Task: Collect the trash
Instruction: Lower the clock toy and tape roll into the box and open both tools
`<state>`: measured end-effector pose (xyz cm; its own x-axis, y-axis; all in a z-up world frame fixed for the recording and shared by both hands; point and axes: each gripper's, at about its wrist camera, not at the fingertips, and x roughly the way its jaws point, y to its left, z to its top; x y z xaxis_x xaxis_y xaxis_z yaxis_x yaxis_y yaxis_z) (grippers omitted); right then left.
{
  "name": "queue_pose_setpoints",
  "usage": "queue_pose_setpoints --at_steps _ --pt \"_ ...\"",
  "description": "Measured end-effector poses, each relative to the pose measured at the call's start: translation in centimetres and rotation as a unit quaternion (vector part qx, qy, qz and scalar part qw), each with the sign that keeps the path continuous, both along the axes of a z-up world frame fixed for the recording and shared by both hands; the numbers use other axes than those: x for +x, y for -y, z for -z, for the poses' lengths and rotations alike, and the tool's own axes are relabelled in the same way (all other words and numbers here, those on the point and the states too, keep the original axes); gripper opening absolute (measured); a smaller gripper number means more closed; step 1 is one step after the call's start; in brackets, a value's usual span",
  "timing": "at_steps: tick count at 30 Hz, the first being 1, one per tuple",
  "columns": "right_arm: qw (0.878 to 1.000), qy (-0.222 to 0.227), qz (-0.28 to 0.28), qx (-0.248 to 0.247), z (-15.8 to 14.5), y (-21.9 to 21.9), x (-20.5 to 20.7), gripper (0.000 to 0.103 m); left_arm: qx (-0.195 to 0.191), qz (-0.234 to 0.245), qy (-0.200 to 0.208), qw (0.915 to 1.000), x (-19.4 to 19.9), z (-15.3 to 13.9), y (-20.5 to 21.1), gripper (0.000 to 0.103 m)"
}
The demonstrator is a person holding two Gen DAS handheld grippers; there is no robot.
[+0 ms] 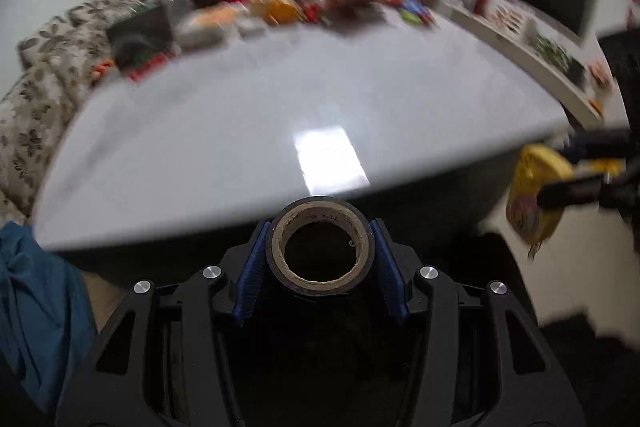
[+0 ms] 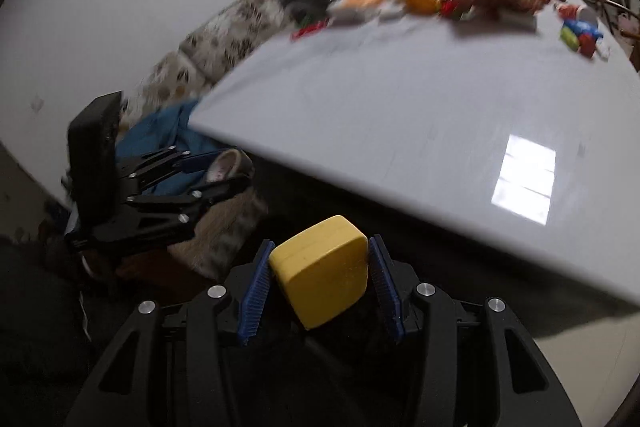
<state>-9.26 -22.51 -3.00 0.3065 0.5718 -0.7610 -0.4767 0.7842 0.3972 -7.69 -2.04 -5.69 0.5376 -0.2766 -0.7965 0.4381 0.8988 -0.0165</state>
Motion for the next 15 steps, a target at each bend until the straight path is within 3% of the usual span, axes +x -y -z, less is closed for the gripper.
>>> queue_pose_setpoints --at_steps 1,2,4,8,11,15 --pt "1.000 -0.007 -0.003 -0.006 0.8 -0.3 -0.5 0.047 0.007 0.013 -0.020 0.9997 -0.4 1.5 0.3 0.050" --pt "1.000 -0.018 -0.003 -0.014 2.0 -0.5 -0.7 0.049 0.017 0.026 -0.044 0.9986 -0.4 3.4 0.5 0.061" --pt "0.999 -0.020 0.011 -0.046 4.3 -1.0 -0.8 0.075 0.047 0.025 -0.050 0.9974 -0.4 6.2 0.8 0.086" --pt "0.997 -0.033 0.015 -0.074 6.7 -1.4 -0.5 0.074 0.080 0.016 -0.071 0.9941 1.1 9.2 0.5 0.087" --pt "0.999 -0.008 0.014 -0.033 3.4 -1.1 0.6 0.074 0.072 0.003 -0.055 0.9959 1.8 7.9 -0.7 0.087" --pt "0.997 0.074 0.012 -0.029 -1.5 -2.5 5.3 0.075 0.026 -0.015 0.009 0.9995 3.4 2.4 -2.9 0.090"
